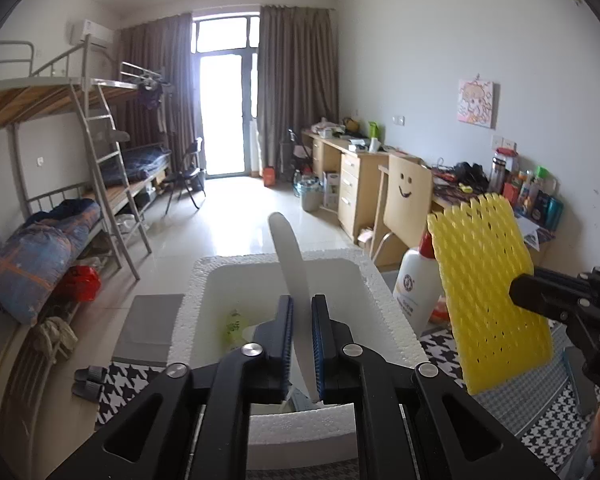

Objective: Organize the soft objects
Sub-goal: 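Carry the yellow mesh sleeve and white foam roll over the white foam box, then open the right tool to drop the sleeve while the left tool releases the roll into the box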

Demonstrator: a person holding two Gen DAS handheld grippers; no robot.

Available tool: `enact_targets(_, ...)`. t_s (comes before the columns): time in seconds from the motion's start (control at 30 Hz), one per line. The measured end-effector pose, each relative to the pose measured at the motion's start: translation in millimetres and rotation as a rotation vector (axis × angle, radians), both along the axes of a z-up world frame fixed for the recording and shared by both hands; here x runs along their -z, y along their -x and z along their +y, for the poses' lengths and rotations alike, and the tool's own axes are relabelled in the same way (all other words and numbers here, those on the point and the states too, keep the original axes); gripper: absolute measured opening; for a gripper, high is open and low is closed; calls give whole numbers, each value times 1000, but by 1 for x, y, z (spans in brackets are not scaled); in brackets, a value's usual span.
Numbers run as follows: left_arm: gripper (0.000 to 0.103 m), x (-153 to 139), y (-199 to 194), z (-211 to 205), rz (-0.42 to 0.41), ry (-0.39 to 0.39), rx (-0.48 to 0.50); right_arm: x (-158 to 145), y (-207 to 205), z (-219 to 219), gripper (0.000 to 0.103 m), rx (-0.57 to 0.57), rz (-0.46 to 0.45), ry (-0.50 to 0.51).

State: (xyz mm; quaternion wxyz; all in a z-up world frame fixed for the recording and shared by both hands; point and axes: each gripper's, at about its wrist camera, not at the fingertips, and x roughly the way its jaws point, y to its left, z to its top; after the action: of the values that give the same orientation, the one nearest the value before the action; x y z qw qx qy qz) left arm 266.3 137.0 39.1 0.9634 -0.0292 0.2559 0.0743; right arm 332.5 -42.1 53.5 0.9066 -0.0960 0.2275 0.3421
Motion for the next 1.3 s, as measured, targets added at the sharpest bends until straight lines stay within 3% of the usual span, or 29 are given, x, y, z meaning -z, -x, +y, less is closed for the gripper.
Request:
enact_targets(0.07, 24, 2, -1, 3, 13, 0, -10, 0, -1, 1, 12, -1, 1, 2)
enact_targets(0.13, 55, 0, 3, 5, 2, -27, -59, 0, -1, 4, 12, -1, -2, 5)
enact_targets(0.2, 72, -2, 9, 9, -20, -28, -78, 0, -2, 5, 12, -7, -2, 5)
enact_targets(0.27, 74, -5, 15, 11, -34, -20, -88, 0, -3, 7, 12, -9, -5, 6)
enact_targets(0.4, 90, -10, 23, 14, -61, -21, -108, 1, -6, 12, 12, -15, 0, 6)
enact_targets(0.63, 102, -17, 33, 20, -92, -6, -140, 0, -5, 19, 12, -29, -2, 8)
enact_targets(1.3, 102, -6, 63, 29, -92, -25, -195, 1, -10, 40, 12, -73, 15, 3)
